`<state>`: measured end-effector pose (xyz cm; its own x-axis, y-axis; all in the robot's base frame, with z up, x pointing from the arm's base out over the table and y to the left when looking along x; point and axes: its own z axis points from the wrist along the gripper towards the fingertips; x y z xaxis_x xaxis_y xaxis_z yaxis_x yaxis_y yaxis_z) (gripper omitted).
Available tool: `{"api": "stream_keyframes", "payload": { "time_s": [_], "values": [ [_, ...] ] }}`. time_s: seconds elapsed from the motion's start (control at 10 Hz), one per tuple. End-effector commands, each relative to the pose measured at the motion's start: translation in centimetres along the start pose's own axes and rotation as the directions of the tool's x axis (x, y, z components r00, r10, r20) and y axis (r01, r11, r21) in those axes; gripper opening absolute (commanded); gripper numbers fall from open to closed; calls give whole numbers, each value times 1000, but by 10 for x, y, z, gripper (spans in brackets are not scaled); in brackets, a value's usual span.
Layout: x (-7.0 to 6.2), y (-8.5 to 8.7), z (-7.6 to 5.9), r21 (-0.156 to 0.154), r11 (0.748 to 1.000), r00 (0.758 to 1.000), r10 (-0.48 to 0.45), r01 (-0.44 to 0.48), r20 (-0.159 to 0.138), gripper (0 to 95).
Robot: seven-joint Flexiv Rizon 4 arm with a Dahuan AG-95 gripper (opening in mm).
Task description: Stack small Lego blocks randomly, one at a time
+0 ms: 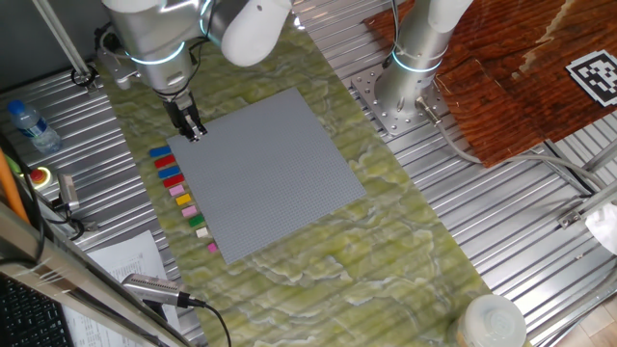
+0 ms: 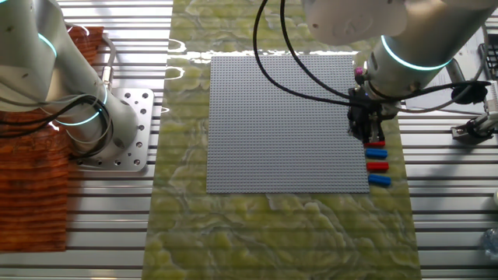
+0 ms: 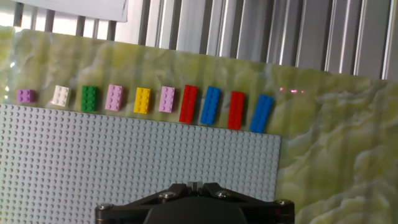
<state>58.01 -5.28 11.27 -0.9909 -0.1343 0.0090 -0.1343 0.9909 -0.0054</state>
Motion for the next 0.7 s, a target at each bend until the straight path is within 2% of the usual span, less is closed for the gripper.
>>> {"api": "stream_keyframes", "payload": {
  "time_s": [0.1, 0.5, 0.7],
  "values": [
    [10, 3, -6, 4, 1000, 999, -26, 26, 22, 0],
    [10, 3, -6, 8, 998, 998, 55, -56, 23, 0],
    [10, 3, -6, 8, 999, 998, 53, -53, 23, 0]
  ]
}}
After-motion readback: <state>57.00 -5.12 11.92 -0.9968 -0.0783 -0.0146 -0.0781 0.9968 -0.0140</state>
